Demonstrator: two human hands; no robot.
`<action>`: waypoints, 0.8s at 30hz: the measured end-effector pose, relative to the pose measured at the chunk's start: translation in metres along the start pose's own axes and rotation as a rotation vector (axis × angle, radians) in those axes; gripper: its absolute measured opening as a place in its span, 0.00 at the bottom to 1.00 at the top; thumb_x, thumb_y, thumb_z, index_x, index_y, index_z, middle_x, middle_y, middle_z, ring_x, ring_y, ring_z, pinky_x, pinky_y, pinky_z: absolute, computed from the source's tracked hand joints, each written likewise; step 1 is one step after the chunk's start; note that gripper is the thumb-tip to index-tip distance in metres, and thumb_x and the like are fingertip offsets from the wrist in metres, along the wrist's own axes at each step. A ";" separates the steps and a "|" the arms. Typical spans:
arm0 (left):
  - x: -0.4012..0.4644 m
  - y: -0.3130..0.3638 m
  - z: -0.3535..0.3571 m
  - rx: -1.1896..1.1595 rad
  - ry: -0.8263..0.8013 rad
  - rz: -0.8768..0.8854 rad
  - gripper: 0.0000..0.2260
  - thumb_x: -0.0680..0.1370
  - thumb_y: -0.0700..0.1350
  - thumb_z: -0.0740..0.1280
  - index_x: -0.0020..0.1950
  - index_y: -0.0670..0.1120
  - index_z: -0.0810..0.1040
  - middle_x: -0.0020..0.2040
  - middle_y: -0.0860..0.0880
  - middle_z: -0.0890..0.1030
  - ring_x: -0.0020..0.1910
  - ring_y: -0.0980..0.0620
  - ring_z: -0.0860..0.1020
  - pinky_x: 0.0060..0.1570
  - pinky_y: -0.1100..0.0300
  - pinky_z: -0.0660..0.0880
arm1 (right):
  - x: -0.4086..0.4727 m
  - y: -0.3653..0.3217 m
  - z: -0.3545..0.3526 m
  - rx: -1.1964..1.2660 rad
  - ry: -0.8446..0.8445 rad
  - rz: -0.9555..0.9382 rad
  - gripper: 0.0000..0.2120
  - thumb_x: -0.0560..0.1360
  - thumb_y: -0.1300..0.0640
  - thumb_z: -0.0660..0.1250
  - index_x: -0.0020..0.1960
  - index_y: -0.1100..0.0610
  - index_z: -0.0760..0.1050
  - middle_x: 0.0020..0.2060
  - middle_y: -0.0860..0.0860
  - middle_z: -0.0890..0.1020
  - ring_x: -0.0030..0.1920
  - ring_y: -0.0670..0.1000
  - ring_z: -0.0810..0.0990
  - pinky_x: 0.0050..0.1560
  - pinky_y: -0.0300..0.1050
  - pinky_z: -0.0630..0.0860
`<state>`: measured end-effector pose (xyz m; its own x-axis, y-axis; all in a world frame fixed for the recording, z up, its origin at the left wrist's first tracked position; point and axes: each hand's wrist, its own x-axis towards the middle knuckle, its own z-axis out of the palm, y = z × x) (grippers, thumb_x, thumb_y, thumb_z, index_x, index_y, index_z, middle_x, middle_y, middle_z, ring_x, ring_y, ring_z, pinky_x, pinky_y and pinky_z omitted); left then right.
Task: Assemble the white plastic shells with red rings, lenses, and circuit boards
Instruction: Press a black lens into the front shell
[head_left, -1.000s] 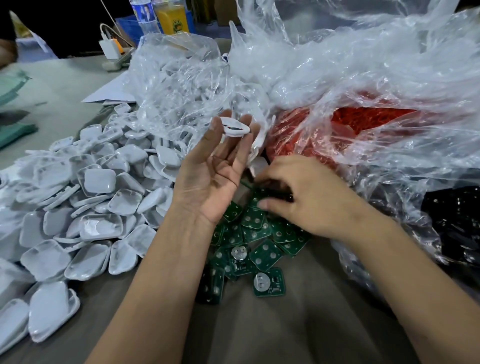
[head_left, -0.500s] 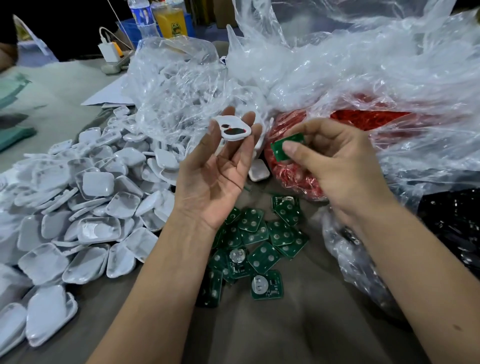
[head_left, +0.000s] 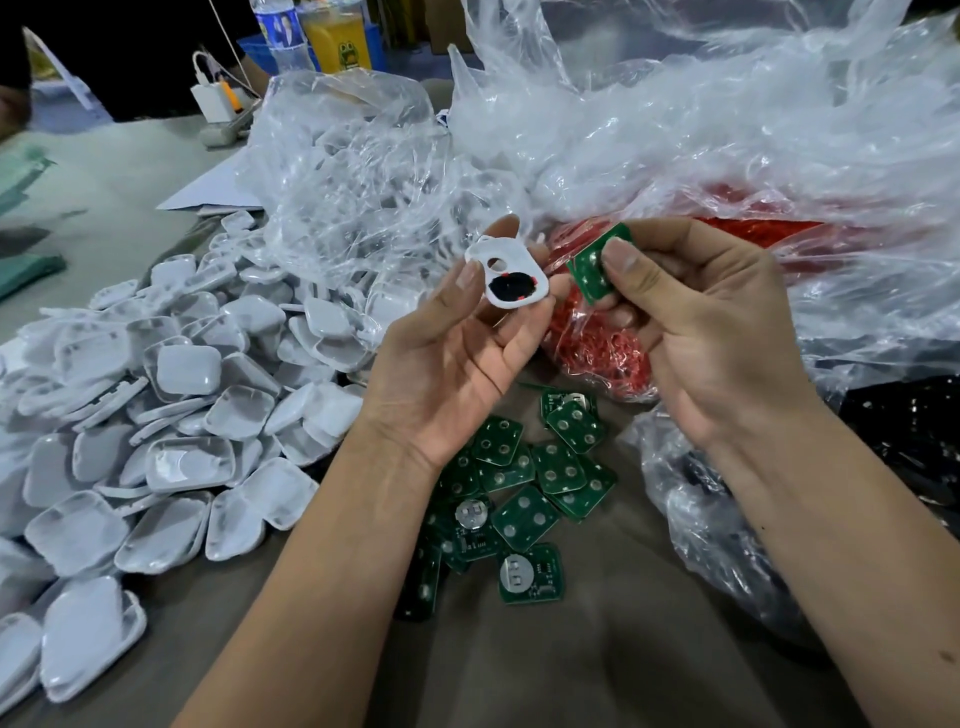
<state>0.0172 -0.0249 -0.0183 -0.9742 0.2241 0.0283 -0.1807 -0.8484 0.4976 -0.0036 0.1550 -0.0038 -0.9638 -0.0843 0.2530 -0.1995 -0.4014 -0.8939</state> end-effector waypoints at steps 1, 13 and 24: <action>0.000 0.000 0.000 0.001 0.000 0.001 0.18 0.78 0.40 0.65 0.68 0.40 0.79 0.61 0.38 0.80 0.52 0.38 0.85 0.53 0.54 0.84 | 0.000 -0.001 0.000 0.008 -0.002 -0.005 0.08 0.70 0.60 0.75 0.49 0.61 0.82 0.38 0.55 0.86 0.36 0.52 0.80 0.35 0.39 0.77; 0.003 0.002 -0.003 -0.096 0.022 0.079 0.20 0.75 0.41 0.70 0.67 0.40 0.79 0.60 0.39 0.80 0.53 0.42 0.83 0.51 0.57 0.83 | -0.005 0.015 0.003 -1.087 -0.376 -0.180 0.01 0.76 0.54 0.77 0.45 0.51 0.87 0.37 0.38 0.80 0.35 0.38 0.78 0.40 0.29 0.70; 0.007 -0.024 0.010 0.022 0.049 -0.036 0.19 0.74 0.42 0.71 0.65 0.40 0.80 0.58 0.39 0.82 0.51 0.42 0.84 0.47 0.58 0.83 | 0.125 -0.062 -0.019 -1.344 0.363 -0.231 0.05 0.75 0.57 0.71 0.48 0.52 0.86 0.45 0.52 0.87 0.46 0.51 0.85 0.47 0.40 0.79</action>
<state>0.0160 0.0021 -0.0218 -0.9726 0.2300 -0.0325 -0.2134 -0.8292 0.5167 -0.1155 0.1865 0.0764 -0.8366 0.1821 0.5166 -0.1727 0.8073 -0.5643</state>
